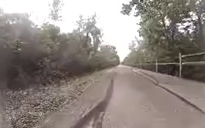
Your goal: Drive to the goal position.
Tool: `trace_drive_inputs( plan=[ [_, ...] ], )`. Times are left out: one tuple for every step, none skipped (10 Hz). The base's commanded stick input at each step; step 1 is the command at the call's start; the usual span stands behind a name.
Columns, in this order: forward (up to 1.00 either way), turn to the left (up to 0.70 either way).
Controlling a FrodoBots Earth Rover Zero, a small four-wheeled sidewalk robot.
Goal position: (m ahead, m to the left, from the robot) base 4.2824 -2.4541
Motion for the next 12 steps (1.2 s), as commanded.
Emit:
trace_drive_inputs(
  plan=[
    [0.70, 0.00],
    [0.70, 0.00],
    [0.70, 0.00],
    [0.70, 0.00],
    [0.70, 0.00],
    [0.70, 0.00],
    [0.70, 0.00],
    [0.70, 0.00],
    [0.70, 0.00],
    [0.70, 0.00],
    [0.70, 0.00],
    [0.70, 0.00]
  ],
)
